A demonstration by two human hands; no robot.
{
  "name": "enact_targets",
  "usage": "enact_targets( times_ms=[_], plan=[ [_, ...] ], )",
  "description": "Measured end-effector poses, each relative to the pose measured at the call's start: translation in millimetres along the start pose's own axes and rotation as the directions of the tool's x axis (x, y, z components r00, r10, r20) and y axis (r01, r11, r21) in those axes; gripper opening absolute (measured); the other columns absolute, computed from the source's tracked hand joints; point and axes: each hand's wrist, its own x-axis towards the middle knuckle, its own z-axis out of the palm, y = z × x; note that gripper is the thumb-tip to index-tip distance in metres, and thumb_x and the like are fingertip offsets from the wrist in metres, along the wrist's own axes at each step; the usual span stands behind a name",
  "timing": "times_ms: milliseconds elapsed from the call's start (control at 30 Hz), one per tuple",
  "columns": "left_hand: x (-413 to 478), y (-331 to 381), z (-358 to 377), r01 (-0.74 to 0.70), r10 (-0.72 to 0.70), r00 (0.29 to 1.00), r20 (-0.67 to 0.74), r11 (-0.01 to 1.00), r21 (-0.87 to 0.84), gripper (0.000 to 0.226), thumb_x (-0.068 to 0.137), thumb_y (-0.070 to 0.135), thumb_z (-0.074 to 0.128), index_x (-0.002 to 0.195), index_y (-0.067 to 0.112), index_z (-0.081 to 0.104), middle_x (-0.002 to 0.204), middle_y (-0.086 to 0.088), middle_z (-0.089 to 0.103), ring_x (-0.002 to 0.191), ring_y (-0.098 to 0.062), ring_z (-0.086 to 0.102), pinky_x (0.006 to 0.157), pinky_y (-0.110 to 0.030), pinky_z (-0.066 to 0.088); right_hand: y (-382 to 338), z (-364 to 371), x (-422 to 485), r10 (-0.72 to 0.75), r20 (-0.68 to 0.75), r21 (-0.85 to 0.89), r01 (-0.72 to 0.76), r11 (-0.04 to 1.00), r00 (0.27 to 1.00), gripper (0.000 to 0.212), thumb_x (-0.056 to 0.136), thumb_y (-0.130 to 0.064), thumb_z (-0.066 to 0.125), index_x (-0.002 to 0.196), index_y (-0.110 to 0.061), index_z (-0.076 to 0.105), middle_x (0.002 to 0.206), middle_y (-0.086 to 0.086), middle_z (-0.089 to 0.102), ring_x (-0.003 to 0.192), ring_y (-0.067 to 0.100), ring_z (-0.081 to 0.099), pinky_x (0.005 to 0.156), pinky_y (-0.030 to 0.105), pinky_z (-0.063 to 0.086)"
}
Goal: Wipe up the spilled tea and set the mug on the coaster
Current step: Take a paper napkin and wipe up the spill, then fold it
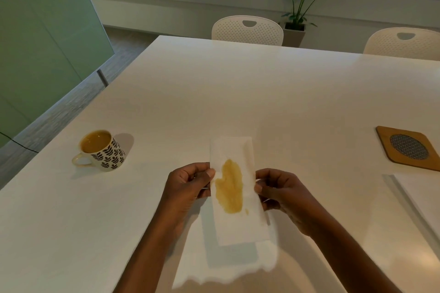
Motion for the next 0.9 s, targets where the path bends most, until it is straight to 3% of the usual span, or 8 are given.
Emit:
enact_targets(
  times_ms=[133,300,400,567,633,733,800,900],
  plan=[
    [1,-1,-2,-0.024,0.027,0.999,-0.042,0.998,0.063,0.015,0.097,0.018,0.083,0.110,0.024,0.087,0.103,-0.014,0.087,0.092,-0.021,0.080,0.079,-0.028,0.068,5,2,-2,0.008,0.068,0.073,-0.013,0.997,0.998,0.024,0.101,-0.010,0.071,0.124,-0.011,0.077,0.115,0.022,0.079,0.096,0.033,0.078,0.077,0.037,0.064],
    [-2,4,1,-0.049,0.049,0.999,0.003,0.995,0.088,0.024,0.101,0.014,0.078,0.095,0.034,0.091,0.094,-0.001,0.089,0.082,-0.012,0.084,0.069,-0.020,0.065,7,6,0,-0.007,0.022,0.103,0.005,0.995,1.000,0.022,0.093,-0.003,0.079,0.114,-0.009,0.082,0.109,0.018,0.081,0.099,0.036,0.080,0.080,0.039,0.066],
    [-5,8,-1,-0.049,0.046,0.998,0.046,0.997,0.055,0.024,0.106,0.019,0.071,0.103,0.033,0.090,0.102,-0.006,0.089,0.088,-0.017,0.085,0.073,-0.022,0.066,8,5,1,-0.034,0.012,0.117,0.032,0.993,0.999,0.019,0.094,-0.002,0.077,0.112,-0.006,0.081,0.114,0.023,0.080,0.103,0.043,0.078,0.088,0.048,0.067],
    [-8,-1,-6,0.253,-0.230,0.961,0.155,0.957,-0.145,0.045,0.105,0.045,0.063,0.103,0.009,0.089,0.091,-0.012,0.085,0.074,-0.020,0.083,0.067,-0.033,0.069,8,8,1,-0.148,-0.063,0.114,0.155,0.981,0.987,0.014,0.096,-0.004,0.075,0.105,-0.008,0.084,0.108,0.020,0.082,0.098,0.039,0.080,0.084,0.044,0.067],
    [-14,-10,-6,0.387,-0.345,0.908,0.238,0.908,-0.160,0.047,0.105,0.048,0.064,0.108,0.008,0.089,0.100,-0.015,0.085,0.083,-0.024,0.085,0.077,-0.039,0.071,8,9,2,-0.204,-0.107,0.072,0.212,0.975,0.973,0.021,0.098,0.000,0.071,0.104,-0.013,0.086,0.106,0.016,0.084,0.097,0.038,0.081,0.085,0.046,0.068],
    [-20,-23,-6,0.414,-0.356,0.887,0.296,0.895,-0.165,0.047,0.100,0.037,0.071,0.131,0.003,0.079,0.130,-0.026,0.079,0.119,-0.038,0.079,0.105,-0.054,0.064,9,11,2,-0.306,-0.130,-0.033,0.305,0.952,0.943,0.040,0.095,0.017,0.060,0.098,-0.012,0.088,0.100,0.013,0.084,0.091,0.033,0.082,0.077,0.041,0.067],
    [-21,-25,-5,0.402,-0.330,0.894,0.302,0.890,-0.217,0.052,0.094,0.029,0.074,0.137,-0.001,0.074,0.133,-0.028,0.077,0.113,-0.035,0.081,0.098,-0.050,0.068,10,11,2,-0.360,-0.133,-0.079,0.352,0.933,0.924,0.051,0.085,0.029,0.055,0.088,-0.009,0.088,0.099,0.011,0.081,0.094,0.030,0.079,0.074,0.037,0.063],
    [-20,-26,-4,0.402,-0.324,0.898,0.297,0.879,-0.255,0.051,0.095,0.035,0.073,0.132,-0.001,0.078,0.124,-0.028,0.081,0.097,-0.030,0.084,0.087,-0.046,0.071,12,10,2,-0.438,-0.145,-0.224,0.402,0.888,0.887,0.055,0.080,0.033,0.061,0.082,-0.014,0.089,0.102,0.010,0.077,0.098,0.034,0.076,0.077,0.050,0.064]
  ],
)
